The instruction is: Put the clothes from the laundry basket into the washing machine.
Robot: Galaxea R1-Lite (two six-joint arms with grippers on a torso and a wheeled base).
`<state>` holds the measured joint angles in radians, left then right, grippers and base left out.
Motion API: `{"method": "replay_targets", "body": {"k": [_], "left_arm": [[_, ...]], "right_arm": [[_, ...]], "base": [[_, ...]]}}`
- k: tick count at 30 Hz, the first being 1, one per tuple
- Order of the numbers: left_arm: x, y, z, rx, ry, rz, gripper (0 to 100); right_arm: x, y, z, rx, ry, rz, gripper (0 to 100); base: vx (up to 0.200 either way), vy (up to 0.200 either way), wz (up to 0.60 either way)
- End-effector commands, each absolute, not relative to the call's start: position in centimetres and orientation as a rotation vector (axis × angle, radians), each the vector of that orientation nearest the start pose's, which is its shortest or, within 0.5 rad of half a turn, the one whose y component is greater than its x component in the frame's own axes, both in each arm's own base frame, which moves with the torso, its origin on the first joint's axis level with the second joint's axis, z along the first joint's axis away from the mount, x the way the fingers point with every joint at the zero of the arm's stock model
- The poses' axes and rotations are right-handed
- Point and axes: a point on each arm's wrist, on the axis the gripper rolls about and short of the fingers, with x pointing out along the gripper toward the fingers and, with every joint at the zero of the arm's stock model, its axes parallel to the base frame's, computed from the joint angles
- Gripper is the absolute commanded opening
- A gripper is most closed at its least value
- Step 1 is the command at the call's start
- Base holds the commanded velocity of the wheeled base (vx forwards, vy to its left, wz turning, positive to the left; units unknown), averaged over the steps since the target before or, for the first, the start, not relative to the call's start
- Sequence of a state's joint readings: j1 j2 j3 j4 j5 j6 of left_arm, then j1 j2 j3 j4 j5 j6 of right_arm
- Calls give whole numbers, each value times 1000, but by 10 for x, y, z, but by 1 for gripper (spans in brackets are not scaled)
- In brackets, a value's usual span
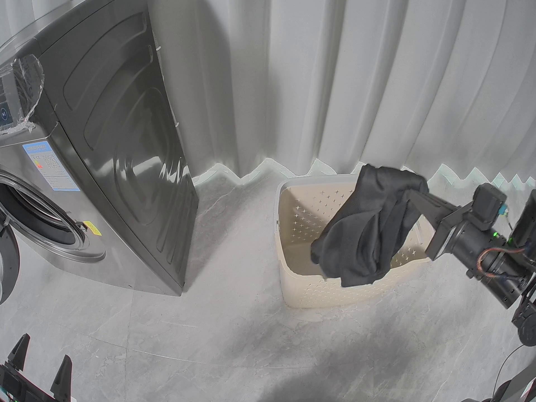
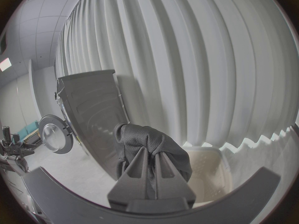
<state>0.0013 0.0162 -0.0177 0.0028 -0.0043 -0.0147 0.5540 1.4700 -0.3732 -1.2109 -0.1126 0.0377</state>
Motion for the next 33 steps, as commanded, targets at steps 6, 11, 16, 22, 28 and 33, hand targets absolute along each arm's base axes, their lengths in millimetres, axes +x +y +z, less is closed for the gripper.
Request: {"method": "replay_targets", "body": {"k": [6, 11, 16, 22, 28, 33], "left_arm": [[-23, 0, 76, -18, 2, -3, 100], [-23, 0, 76, -18, 2, -3, 100], [-23, 0, 76, -20, 2, -3, 100], [-23, 0, 76, -20, 2, -3, 100], [-23, 0, 76, -21, 2, -3, 100], [-23, 0, 76, -21, 2, -5, 100]], "right_arm": [[162, 87, 217, 81, -198, 394, 0], [160, 89, 216, 81, -192, 410, 0], [160, 89, 214, 79, -186, 411, 0], [159, 89, 214, 80, -189, 411, 0], [159, 89, 214, 81, -187, 413, 0], [159, 89, 214, 80, -186, 413, 0]], "base": [[-100, 0, 0], [0, 40, 0], [0, 200, 0], [0, 200, 0], [0, 200, 0], [0, 200, 0]]}}
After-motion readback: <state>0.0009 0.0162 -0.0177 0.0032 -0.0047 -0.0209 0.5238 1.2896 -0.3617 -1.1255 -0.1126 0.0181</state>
